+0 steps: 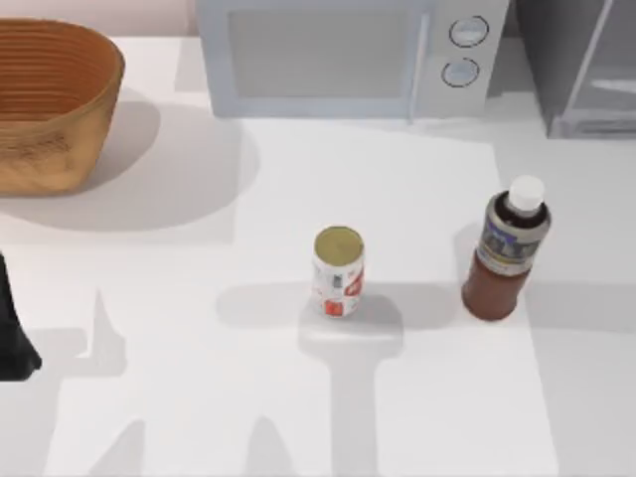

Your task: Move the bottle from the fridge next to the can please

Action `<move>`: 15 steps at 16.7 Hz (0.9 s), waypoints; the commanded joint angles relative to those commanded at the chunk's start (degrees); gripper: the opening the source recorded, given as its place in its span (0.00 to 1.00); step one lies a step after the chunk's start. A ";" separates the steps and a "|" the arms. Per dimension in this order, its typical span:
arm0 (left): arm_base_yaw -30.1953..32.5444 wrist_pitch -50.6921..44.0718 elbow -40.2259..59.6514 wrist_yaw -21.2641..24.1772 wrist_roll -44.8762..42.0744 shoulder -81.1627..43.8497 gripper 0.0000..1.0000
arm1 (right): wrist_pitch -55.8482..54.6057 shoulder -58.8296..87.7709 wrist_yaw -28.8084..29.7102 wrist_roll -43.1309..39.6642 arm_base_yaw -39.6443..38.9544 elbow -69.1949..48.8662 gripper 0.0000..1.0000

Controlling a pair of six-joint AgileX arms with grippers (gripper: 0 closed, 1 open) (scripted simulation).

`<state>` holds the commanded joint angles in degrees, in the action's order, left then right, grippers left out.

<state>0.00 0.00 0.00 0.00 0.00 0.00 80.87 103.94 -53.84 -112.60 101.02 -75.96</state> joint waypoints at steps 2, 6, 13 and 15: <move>0.00 0.00 0.00 0.00 0.00 0.00 1.00 | -4.79 0.15 0.81 5.43 -3.46 0.08 1.00; 0.00 0.00 0.00 0.00 0.00 0.00 1.00 | -18.69 0.49 3.16 22.54 -13.61 0.37 1.00; 0.00 0.00 0.00 0.00 0.00 0.00 1.00 | -47.98 0.87 8.09 59.25 -35.20 1.15 1.00; 0.00 0.00 0.00 0.00 0.00 0.00 1.00 | -55.07 0.91 9.29 67.21 -40.50 1.36 1.00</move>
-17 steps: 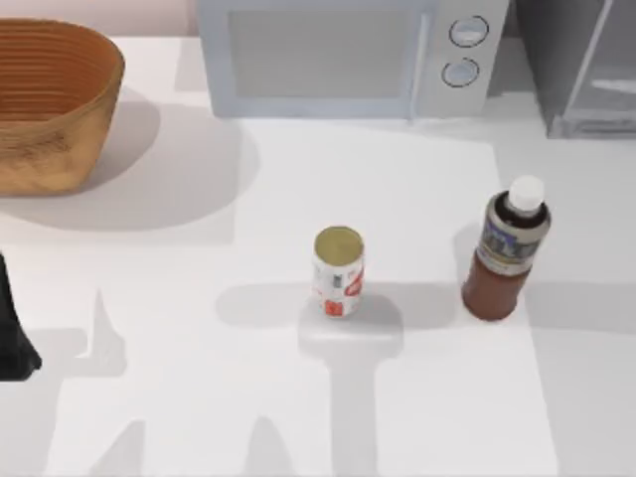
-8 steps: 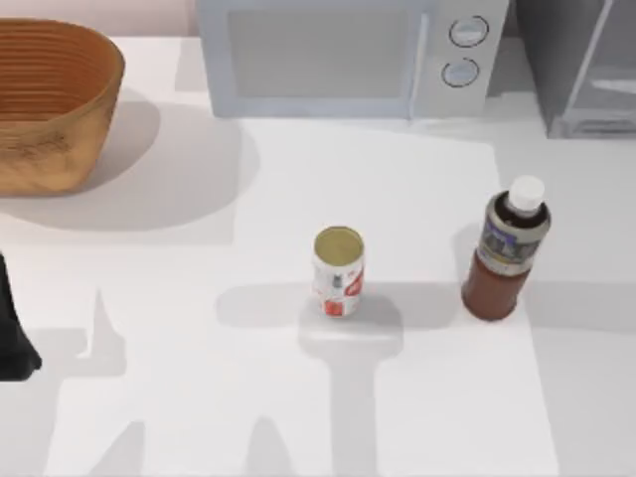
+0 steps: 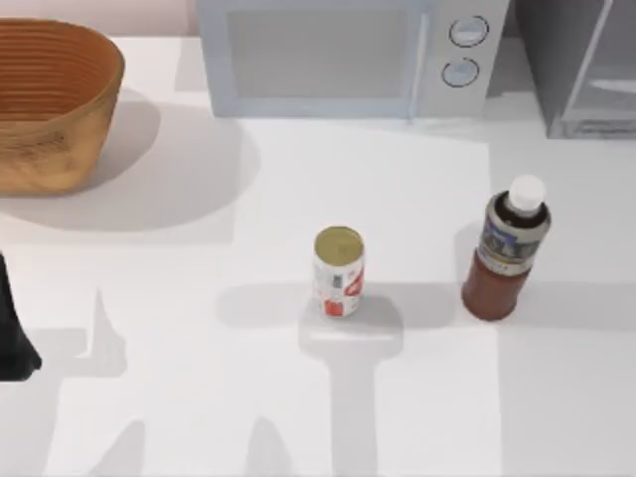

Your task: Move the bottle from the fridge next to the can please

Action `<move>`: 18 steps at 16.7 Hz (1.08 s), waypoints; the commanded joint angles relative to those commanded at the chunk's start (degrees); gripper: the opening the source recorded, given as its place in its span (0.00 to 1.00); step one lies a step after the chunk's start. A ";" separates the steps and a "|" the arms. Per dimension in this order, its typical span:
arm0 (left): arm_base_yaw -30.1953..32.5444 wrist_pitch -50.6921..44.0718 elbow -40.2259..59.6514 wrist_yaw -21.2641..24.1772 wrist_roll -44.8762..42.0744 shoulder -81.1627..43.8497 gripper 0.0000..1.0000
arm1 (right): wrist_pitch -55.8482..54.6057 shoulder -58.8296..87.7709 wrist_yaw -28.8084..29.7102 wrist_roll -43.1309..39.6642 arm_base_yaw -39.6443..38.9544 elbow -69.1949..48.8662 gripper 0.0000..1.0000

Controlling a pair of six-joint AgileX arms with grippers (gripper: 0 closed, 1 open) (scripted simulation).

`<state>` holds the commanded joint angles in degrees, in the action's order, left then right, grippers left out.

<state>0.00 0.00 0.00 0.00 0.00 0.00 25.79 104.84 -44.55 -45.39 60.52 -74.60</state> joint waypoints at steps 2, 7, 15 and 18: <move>0.00 0.00 0.00 0.00 0.00 0.00 1.00 | -5.39 0.00 0.94 5.60 -4.14 0.19 1.00; 0.00 0.00 0.00 0.00 0.00 0.00 1.00 | -9.21 -0.06 1.66 9.48 -7.32 0.40 1.00; 0.00 0.00 0.00 0.00 0.00 0.00 1.00 | -13.88 -2.50 8.36 15.69 -15.58 4.19 1.00; 0.00 0.00 0.00 0.00 0.00 0.00 1.00 | -17.29 -4.65 15.76 22.12 -25.44 7.10 1.00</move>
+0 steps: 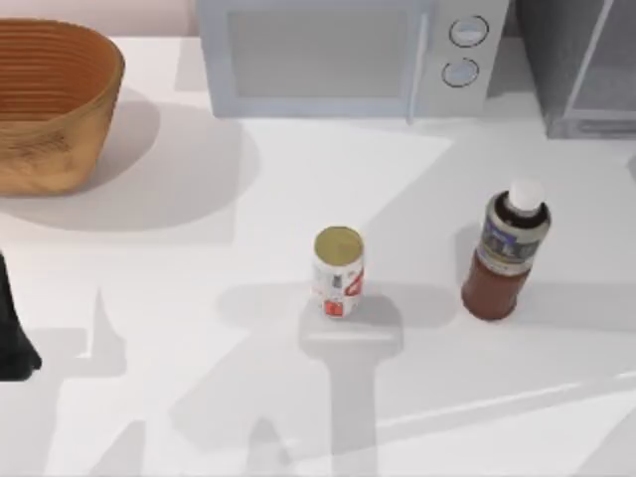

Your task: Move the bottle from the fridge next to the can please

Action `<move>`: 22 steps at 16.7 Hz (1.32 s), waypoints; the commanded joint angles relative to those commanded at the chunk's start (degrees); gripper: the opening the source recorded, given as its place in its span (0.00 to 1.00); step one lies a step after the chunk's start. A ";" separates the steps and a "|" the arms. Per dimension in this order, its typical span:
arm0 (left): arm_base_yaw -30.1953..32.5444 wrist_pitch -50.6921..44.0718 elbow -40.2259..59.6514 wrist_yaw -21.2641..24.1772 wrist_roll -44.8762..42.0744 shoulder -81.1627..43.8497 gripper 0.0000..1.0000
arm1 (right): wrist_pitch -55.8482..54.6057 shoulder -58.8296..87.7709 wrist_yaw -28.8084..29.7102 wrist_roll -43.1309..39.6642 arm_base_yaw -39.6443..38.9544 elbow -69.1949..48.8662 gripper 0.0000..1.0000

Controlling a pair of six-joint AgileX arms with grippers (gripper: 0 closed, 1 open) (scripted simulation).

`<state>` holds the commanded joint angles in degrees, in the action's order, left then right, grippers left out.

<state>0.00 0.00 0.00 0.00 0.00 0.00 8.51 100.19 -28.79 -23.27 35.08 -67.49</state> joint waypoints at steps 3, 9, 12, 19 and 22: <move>0.00 0.00 0.00 0.00 0.00 0.00 1.00 | -2.99 -1.85 10.99 8.05 -12.03 2.36 1.00; 0.00 0.00 0.00 0.00 0.00 0.00 1.00 | -10.40 -6.64 26.15 21.71 -31.35 8.69 1.00; 0.00 0.00 0.00 0.00 0.00 0.00 1.00 | -11.71 -7.55 27.53 23.02 -33.79 10.59 1.00; 0.00 0.00 0.00 0.00 0.00 0.00 1.00 | -10.22 -3.33 27.81 22.81 -33.01 6.91 1.00; 0.00 0.00 0.00 0.00 0.00 0.00 1.00 | -8.73 3.50 27.92 22.83 -33.02 -1.21 1.00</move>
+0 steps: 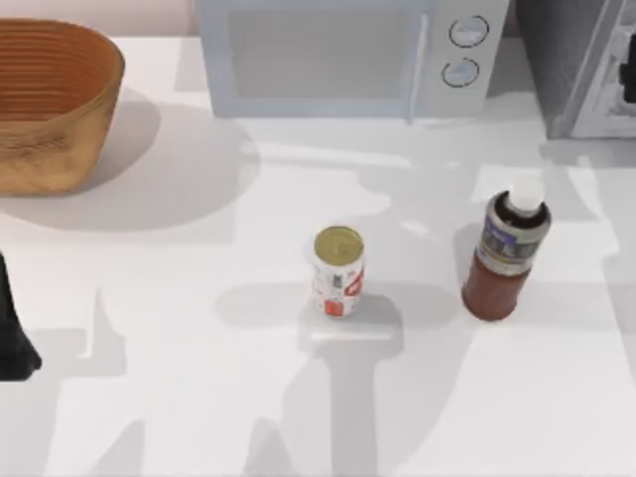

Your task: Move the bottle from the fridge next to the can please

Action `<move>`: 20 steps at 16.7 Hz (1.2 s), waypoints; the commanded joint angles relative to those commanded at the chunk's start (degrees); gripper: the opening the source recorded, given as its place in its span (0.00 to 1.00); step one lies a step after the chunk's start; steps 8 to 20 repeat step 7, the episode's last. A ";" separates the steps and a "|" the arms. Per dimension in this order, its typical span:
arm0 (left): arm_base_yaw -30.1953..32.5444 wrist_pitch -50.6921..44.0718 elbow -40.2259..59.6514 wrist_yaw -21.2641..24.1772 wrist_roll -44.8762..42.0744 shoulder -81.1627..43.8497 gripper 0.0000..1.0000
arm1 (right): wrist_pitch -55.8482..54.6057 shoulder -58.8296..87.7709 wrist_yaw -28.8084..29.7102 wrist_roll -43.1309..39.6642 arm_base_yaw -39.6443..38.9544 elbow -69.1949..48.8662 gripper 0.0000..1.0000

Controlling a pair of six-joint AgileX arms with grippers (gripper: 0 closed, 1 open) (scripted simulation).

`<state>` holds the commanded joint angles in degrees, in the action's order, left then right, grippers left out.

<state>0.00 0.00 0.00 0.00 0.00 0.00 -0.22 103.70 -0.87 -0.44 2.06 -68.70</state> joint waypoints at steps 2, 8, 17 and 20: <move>0.00 0.00 0.00 0.00 0.00 0.00 1.00 | 0.79 3.75 0.12 0.07 0.07 -6.40 1.00; 0.00 0.00 0.00 0.00 0.00 0.00 1.00 | 2.44 9.90 0.26 0.08 0.00 -13.88 1.00; 0.00 0.00 0.00 0.00 0.00 0.00 1.00 | 2.44 9.90 0.26 0.08 0.00 -13.88 1.00; 0.00 0.00 0.00 0.00 0.00 0.00 1.00 | 2.44 9.90 0.26 0.08 0.00 -13.88 1.00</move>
